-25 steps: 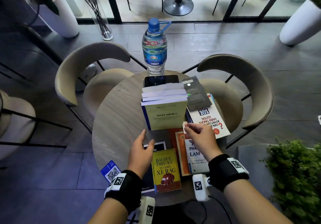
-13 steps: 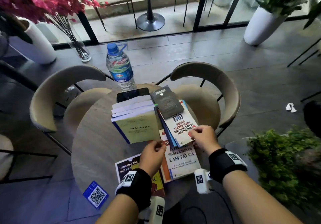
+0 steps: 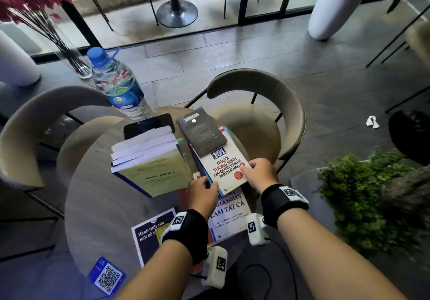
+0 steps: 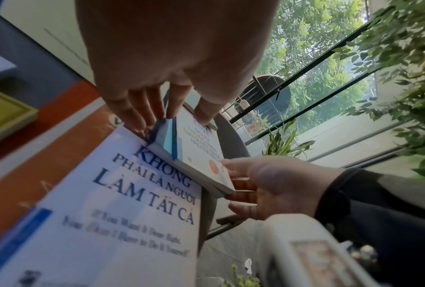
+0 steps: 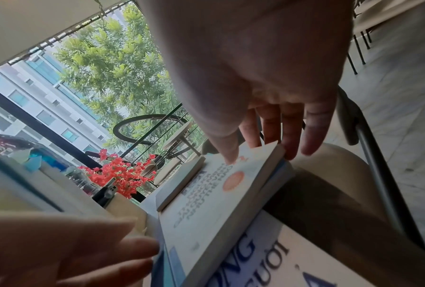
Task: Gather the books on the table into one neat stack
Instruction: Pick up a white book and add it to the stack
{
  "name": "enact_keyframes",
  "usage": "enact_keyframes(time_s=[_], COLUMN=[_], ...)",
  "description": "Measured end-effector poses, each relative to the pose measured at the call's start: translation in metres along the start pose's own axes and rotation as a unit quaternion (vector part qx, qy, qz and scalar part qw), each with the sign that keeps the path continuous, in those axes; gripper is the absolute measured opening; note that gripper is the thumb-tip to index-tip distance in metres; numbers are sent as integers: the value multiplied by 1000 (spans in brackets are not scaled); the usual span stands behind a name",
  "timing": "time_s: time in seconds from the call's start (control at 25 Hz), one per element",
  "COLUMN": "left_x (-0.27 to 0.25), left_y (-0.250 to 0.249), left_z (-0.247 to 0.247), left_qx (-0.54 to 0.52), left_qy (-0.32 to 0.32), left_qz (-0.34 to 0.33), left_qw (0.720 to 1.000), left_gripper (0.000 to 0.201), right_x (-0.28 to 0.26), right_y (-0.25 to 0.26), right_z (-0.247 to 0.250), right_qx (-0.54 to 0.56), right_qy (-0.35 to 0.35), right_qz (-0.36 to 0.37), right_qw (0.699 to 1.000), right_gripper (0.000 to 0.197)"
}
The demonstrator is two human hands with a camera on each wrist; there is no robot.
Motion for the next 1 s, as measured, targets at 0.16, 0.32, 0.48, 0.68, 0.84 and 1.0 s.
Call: enact_keyframes(time_s=[0.16, 0.32, 0.48, 0.68, 0.84, 1.0], left_x=[-13, -13, -15, -13, -22, -34], left_y=[-9, 8, 13, 26, 24, 28], left_z=[-1, -5, -2, 2, 5, 10], left_qx=[-61, -143, -155, -144, -106, -97], left_qy=[-20, -14, -14, -7, 36, 75], left_qz=[35, 101, 89, 101, 90, 85], left_qw=[997, 985, 984, 984, 990, 989], left_gripper=[18, 30, 21, 15, 31, 23], right_x=[-6, -10, -20, -37, -47, -69], right_y=[-3, -9, -26, -49, -59, -58], right_z=[4, 15, 9, -7, -10, -7], right_qx=[8, 45, 104, 219, 242, 267], right_qy=[-30, -55, -19, 82, 174, 267], right_qz=[11, 5, -26, -70, -77, -69], right_qw=[999, 997, 994, 970, 951, 924], right_gripper=[19, 14, 15, 14, 20, 11])
Point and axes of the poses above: each hand's wrist, its own x-axis towards the middle knuckle, its own z-axis out of the back of the hand, y = z × x, the point moved 8 cm from there along x, towards the middle knuckle, and after that the axes turned 6 degrees about -x, right-handed, at the moved point
